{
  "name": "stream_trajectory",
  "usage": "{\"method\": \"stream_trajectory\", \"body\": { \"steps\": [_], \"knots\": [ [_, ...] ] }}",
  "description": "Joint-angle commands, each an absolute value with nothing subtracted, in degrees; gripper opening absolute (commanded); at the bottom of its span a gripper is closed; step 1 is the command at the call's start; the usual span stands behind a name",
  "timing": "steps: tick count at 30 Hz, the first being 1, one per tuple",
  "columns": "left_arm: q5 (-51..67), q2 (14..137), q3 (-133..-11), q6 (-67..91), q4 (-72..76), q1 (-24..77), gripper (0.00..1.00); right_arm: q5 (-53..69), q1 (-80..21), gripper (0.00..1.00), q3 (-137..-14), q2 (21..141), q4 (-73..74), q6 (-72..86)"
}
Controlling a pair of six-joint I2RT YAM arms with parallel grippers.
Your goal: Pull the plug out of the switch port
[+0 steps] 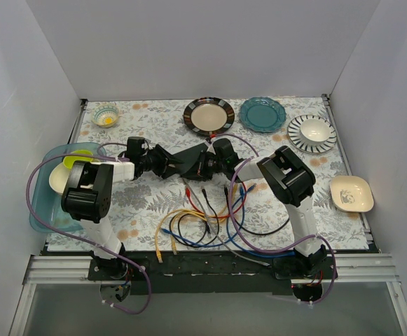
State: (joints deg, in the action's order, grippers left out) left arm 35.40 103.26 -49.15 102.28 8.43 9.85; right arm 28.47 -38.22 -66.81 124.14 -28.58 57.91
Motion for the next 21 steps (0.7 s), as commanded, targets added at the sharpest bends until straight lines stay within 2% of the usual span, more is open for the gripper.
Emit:
{"method": "stream_trajectory", "body": {
  "steps": [1,16,21],
  "knots": [
    [37.09,99.58,-45.18,103.8,8.35,10.1,0.43,28.83,-38.23,0.01,-65.21,126.39,-26.98,57.04],
    [36.65,106.17,-45.7,102.48,10.02,10.81,0.43,30.15,-38.32,0.01,-55.38,122.7,-26.02,53.01],
    [35.95,106.09,-46.84,101.51,8.44,10.81,0.43,27.08,-38.32,0.01,-53.88,119.89,-20.85,48.7]
  ]
}}
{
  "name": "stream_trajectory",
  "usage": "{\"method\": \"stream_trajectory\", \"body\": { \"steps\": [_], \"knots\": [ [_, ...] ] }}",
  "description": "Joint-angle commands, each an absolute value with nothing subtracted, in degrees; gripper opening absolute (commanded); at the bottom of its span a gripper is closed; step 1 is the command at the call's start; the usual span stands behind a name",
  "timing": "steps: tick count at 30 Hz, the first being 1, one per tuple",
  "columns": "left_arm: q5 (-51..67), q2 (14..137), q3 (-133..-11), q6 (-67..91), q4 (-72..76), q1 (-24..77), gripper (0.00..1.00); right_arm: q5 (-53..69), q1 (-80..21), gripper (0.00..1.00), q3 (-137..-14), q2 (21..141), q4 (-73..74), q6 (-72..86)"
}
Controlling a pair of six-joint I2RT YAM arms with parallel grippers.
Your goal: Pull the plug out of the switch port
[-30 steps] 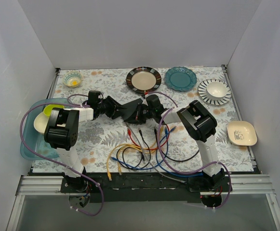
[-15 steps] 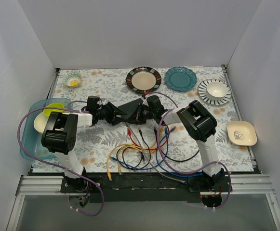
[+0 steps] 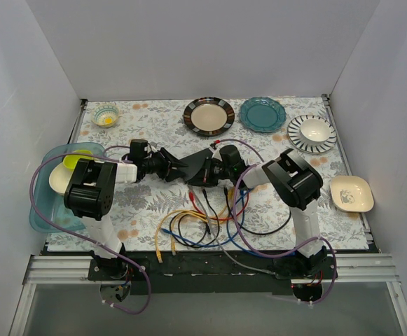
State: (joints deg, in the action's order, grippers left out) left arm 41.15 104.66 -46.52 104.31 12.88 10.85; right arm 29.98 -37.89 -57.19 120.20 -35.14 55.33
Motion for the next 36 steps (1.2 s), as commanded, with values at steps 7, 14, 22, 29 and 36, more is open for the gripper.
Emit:
{"method": "stream_trajectory", "body": {
  "steps": [7,14,22,29,36],
  "knots": [
    [36.39,100.2,-42.37,99.76,7.65,12.56,0.42,27.33,-37.62,0.01,-54.4,119.71,-21.8,49.39],
    [35.86,97.03,-38.06,100.28,8.87,15.29,0.42,27.86,-37.62,0.01,-57.39,121.02,-20.57,49.22],
    [34.98,101.33,-39.81,103.26,12.91,15.47,0.42,28.12,-37.71,0.01,-57.75,120.68,-18.99,48.17],
    [35.6,106.34,-43.68,105.29,14.68,15.47,0.42,28.56,-37.7,0.01,-54.58,119.36,-18.9,47.46],
    [32.52,108.19,-46.49,103.45,9.85,13.63,0.42,27.95,-37.71,0.01,-51.24,117.42,-16.79,44.04]
  ]
}}
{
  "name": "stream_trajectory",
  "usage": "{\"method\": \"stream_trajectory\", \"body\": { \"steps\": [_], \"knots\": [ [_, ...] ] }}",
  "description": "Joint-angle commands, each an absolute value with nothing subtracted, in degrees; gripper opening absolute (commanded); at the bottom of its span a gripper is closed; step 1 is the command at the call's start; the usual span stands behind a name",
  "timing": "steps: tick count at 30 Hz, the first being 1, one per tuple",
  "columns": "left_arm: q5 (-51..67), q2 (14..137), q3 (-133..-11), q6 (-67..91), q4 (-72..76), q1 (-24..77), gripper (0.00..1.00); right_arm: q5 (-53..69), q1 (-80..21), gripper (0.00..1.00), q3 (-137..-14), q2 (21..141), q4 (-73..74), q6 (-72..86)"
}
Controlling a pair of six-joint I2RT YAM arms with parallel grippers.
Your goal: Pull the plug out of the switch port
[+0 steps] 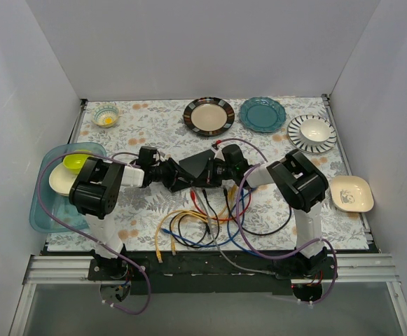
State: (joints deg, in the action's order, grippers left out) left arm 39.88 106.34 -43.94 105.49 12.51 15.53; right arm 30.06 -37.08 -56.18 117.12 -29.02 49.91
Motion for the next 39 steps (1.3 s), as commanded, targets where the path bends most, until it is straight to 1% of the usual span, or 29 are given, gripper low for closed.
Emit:
{"method": "stream_trajectory", "body": {
  "steps": [1,7,9,10,12,13,14,16,18,19,22,25,27,28,29,31,33,35,36,39],
  "knots": [
    [32.35,108.45,-46.76,103.27,9.32,13.36,0.42,27.78,-37.71,0.01,-50.72,116.81,-16.44,43.42],
    [31.9,109.86,-48.95,103.18,8.97,12.22,0.41,26.72,-37.36,0.01,-47.03,115.06,-15.29,41.4],
    [31.64,109.78,-49.39,102.92,8.44,12.13,0.42,25.23,-36.74,0.01,-45.54,113.48,-15.47,41.31],
    [31.47,109.51,-49.83,102.66,7.65,12.13,0.42,24.27,-36.39,0.01,-45.09,110.51,-15.21,40.53],
    [30.24,107.76,-50.18,101.87,6.25,11.69,0.41,18.66,-35.86,0.01,-46.22,106.63,-12.5,38.51],
    [29.8,107.06,-50.53,100.82,4.5,11.52,0.42,16.2,-35.6,0.01,-47.54,103.22,-7.26,35.02],
    [29.01,105.05,-51.06,100.11,3.61,11.08,0.42,11.65,-35.6,0.01,-48.85,101.79,-4.6,33.33],
    [27.08,103.02,-51.76,98.45,0.9,10.81,0.44,7.32,-35.25,0.01,-53.06,98.63,2.5,30.51],
    [26.11,99.69,-52.73,97.56,0.35,10.63,0.45,3.79,-34.89,0.18,-55.71,96.95,5.61,27.34],
    [25.67,98.36,-52.82,97.21,0.35,10.63,0.46,2.13,-34.89,0.3,-57.81,94.86,8.15,26.9],
    [24.18,94.58,-54.4,95.37,-1.65,10.63,0.5,-2.54,-34.89,0.4,-60.02,89.85,10.18,25.93],
    [22.68,90.46,-54.58,93.26,-2.98,10.72,0.54,-5.01,-34.89,0.42,-63.18,86.24,13.78,24.26],
    [21.71,89.21,-55.1,91.51,-5.0,11.69,0.55,-5.1,-34.89,0.42,-64.95,84.73,16.16,22.08],
    [21.1,88.77,-56.24,90.54,-8.4,12.3,0.55,-4.49,-34.98,0.41,-65.04,83.16,17.82,21.36],
    [18.92,88.42,-56.34,89.92,-9.83,14.22,0.55,-2.83,-34.89,0.4,-64.87,82.36,18.45,20.49],
    [16.62,87.37,-54.94,89.21,-13.16,16.34,0.54,-0.8,-34.89,0.36,-63.11,79.82,20.64,19.25],
    [15.47,86.57,-53.45,90.78,-16.16,17.93,0.5,6.91,-35.15,0.32,-58.74,76.58,20.13,18.02],
    [14.77,84.22,-48.88,92.45,-18.89,17.84,0.48,12.19,-36.55,0.31,-55.21,73.49,17.5,16.53],
    [13.11,82.81,-46.78,94.03,-19.42,17.93,0.47,13.17,-39.0,0.3,-52.15,70.87,14.88,16.09],
    [7.58,76.74,-41.67,96.59,-21.44,17.75,0.45,14.33,-44.63,0.31,-51.06,70.04,13.1,15.3]
  ]
}}
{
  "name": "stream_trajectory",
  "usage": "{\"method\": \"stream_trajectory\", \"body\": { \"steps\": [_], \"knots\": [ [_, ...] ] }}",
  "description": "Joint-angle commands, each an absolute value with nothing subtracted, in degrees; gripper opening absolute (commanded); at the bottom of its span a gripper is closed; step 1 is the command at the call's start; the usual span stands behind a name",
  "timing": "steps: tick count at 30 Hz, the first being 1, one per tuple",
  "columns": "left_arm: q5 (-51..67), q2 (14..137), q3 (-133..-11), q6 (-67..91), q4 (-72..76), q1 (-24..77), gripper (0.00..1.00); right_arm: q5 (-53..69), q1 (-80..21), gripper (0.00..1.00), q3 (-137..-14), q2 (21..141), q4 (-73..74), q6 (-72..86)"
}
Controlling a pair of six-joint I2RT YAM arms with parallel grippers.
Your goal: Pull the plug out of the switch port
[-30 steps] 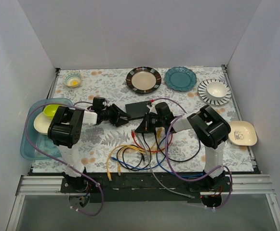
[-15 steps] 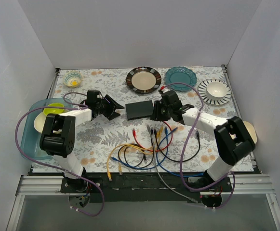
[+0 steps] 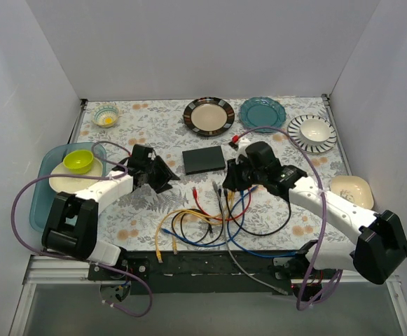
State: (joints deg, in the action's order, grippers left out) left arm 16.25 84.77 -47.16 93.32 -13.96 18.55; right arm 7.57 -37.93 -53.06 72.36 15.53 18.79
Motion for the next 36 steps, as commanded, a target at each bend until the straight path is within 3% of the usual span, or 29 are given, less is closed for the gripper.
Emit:
{"method": "stream_trajectory", "body": {
  "steps": [1,7,17,22,28,36],
  "knots": [
    [6.17,75.42,-41.23,97.72,-22.4,17.67,0.44,14.33,-46.21,0.3,-51.59,70.92,13.18,14.94],
    [-3.07,69.88,-42.72,102.03,-33.57,16.96,0.41,15.64,-54.05,0.3,-59.48,83.83,11.08,13.36],
    [-3.87,65.66,-42.98,102.48,-41.84,16.26,0.41,16.18,-58.36,0.26,-66.44,103.0,10.19,12.57],
    [-1.68,65.3,-42.1,101.69,-39.73,15.82,0.41,7.85,-58.27,0.18,-69.7,109.51,19.06,13.79],
    [-0.09,64.87,-40.7,101.51,-36.65,15.82,0.41,5.88,-50.55,0.02,-61.1,108.81,24.08,22.14],
    [-1.14,60.91,-38.76,101.25,-34.02,15.82,0.42,1.07,-32.09,0.01,-49.49,99.67,29.17,28.03]
  ]
}}
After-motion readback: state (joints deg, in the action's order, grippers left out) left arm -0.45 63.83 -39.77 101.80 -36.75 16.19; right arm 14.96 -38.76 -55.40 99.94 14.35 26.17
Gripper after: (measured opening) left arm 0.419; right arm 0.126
